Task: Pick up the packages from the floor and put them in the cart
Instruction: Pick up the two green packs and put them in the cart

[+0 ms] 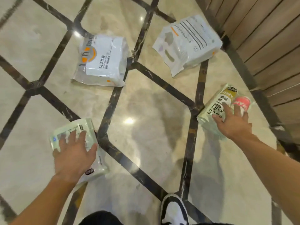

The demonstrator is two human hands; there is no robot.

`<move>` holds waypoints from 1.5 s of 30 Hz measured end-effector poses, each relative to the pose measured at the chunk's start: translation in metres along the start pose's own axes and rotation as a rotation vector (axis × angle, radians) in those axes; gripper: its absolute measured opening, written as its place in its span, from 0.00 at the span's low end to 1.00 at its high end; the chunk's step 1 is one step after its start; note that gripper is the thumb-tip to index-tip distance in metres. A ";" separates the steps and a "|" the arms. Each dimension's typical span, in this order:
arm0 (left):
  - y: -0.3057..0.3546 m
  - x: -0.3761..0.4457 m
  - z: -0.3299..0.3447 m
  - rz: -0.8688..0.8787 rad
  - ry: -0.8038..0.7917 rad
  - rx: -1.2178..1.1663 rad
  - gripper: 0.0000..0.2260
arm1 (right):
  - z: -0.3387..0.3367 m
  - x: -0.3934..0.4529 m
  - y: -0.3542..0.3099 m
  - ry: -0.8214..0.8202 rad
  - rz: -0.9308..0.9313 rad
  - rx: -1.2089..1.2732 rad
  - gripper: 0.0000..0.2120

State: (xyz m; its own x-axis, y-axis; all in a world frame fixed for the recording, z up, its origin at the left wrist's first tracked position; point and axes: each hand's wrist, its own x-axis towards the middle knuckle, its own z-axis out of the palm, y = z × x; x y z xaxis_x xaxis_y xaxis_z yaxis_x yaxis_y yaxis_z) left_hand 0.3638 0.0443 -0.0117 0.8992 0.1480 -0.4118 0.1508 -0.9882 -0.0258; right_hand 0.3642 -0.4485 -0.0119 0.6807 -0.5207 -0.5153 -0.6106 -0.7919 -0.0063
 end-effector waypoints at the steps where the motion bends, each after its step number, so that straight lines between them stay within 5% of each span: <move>1: -0.005 0.008 0.018 -0.044 -0.030 -0.008 0.30 | 0.013 0.012 0.000 -0.018 0.021 0.023 0.35; 8: 0.018 0.020 0.062 -0.063 -0.018 -0.006 0.34 | 0.069 0.019 -0.022 0.057 -0.067 -0.010 0.37; 17: 0.073 0.037 0.051 0.362 0.114 -0.103 0.27 | 0.083 -0.046 -0.090 0.109 -0.537 -0.206 0.33; 21: 0.059 0.047 0.055 0.190 0.045 -0.037 0.31 | 0.083 -0.031 -0.107 0.095 -0.364 0.078 0.38; 24: 0.055 0.048 0.059 0.101 -0.045 -0.129 0.36 | 0.084 -0.017 -0.111 -0.083 -0.197 0.316 0.47; 29: 0.057 0.051 0.054 -0.076 -0.055 -0.278 0.48 | 0.095 -0.007 -0.112 -0.109 -0.135 0.605 0.55; 40: 0.061 0.050 0.044 -0.083 -0.055 -0.552 0.51 | 0.081 -0.018 -0.117 -0.094 -0.195 0.674 0.50; 45: 0.061 0.054 0.058 -0.214 -0.034 -0.894 0.63 | 0.084 -0.014 -0.111 -0.101 -0.222 0.712 0.51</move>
State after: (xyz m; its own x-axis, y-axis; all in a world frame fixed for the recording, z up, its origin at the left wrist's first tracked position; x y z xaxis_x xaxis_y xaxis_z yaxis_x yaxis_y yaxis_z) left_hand 0.3977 -0.0104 -0.0878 0.8053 0.3087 -0.5062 0.5865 -0.5402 0.6035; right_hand 0.3890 -0.3264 -0.0761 0.7989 -0.3136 -0.5132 -0.6007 -0.4590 -0.6546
